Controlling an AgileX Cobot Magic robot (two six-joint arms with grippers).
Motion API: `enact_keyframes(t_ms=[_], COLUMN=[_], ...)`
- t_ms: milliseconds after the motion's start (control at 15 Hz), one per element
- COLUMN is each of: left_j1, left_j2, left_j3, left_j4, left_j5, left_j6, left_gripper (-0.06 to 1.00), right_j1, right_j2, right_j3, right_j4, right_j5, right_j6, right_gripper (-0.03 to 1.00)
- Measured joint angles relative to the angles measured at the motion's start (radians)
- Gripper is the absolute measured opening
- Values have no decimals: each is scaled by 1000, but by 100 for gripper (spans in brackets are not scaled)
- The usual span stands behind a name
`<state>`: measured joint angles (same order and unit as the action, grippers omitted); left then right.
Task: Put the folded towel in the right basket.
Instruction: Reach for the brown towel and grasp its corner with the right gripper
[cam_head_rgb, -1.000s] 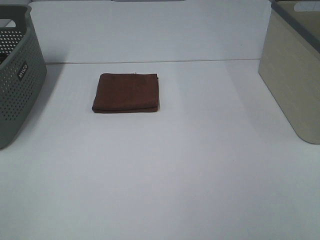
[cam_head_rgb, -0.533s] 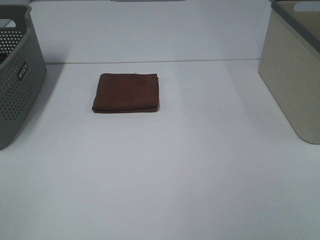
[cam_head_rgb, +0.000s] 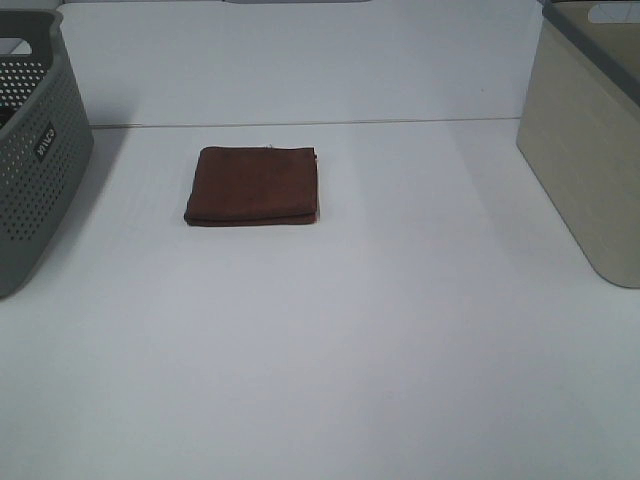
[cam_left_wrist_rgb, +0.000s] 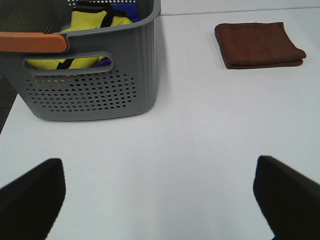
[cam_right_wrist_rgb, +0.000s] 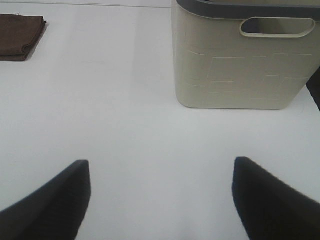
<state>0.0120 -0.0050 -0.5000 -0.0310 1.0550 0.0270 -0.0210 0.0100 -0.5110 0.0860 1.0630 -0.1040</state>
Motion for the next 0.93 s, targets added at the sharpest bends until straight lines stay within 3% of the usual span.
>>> enact_keyframes(t_ms=[333,533,800,933], left_j1=[0,0,0,0], left_j2=[0,0,0,0], left_j3=[0,0,0,0], left_j4=[0,0,0,0], left_j5=[0,0,0,0], left_j6=[0,0,0,0], left_gripper=[97,97,97,97], right_j1=[0,0,0,0], right_j2=[285,570,930,1111], right_j3=[-101,-232,-453,-586], right_j4=[4,14,79,133], right_j5=[-152,-206,-200,-150], right_j6=[0,0,-28,-81], right_gripper=[74,74,74,74])
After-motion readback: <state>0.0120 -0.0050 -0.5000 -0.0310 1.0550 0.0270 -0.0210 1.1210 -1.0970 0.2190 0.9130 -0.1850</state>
